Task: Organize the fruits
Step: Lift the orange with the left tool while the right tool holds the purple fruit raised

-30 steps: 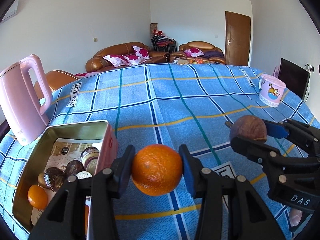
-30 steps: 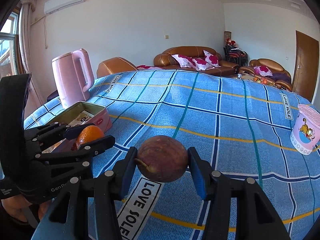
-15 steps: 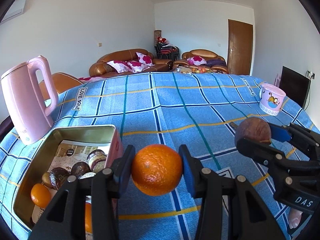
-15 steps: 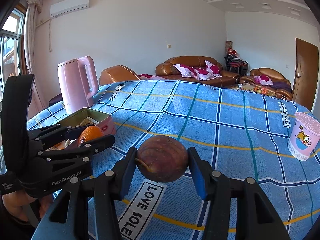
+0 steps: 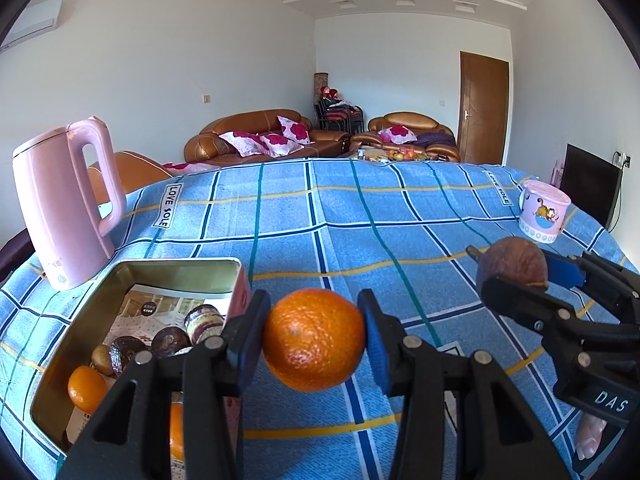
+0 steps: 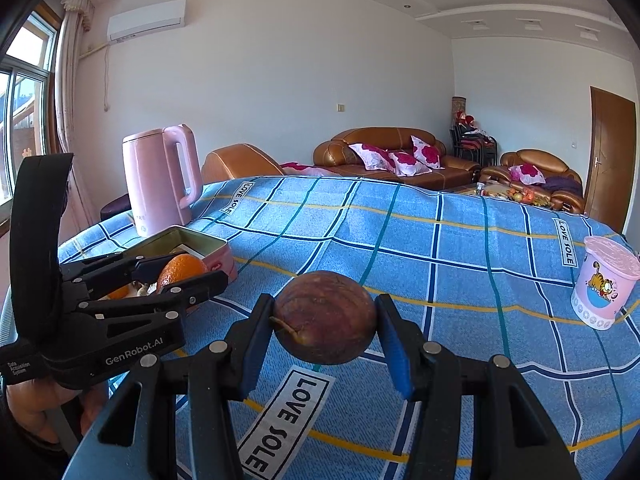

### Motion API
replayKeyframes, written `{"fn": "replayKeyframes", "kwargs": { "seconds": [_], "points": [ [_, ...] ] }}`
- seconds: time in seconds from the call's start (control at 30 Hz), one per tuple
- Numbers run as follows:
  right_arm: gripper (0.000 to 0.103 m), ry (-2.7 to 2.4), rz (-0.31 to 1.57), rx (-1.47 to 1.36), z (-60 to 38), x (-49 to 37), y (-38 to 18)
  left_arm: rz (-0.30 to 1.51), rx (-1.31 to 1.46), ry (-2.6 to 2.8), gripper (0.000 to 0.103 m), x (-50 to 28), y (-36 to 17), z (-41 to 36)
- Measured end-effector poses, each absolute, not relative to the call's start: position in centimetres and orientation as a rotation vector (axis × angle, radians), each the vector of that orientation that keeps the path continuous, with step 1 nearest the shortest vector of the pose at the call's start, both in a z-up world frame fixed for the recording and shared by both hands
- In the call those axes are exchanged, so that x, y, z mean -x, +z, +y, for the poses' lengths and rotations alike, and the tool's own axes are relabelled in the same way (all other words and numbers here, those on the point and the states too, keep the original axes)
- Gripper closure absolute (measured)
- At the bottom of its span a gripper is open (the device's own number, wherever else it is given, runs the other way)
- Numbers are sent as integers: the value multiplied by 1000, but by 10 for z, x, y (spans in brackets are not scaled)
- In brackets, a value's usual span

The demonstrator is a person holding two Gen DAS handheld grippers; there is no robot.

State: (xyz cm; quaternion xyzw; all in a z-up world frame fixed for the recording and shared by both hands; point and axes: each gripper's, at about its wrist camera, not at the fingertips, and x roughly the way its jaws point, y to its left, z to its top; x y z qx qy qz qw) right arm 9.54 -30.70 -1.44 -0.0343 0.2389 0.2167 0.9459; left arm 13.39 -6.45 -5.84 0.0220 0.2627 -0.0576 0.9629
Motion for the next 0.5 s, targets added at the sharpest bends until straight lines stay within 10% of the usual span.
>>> {"fn": "replayKeyframes", "kwargs": {
  "seconds": [0.5],
  "points": [
    [50,441,445,68,-308,-90,-12,491,-37,-107,56,-126,-55,-62]
  ]
}}
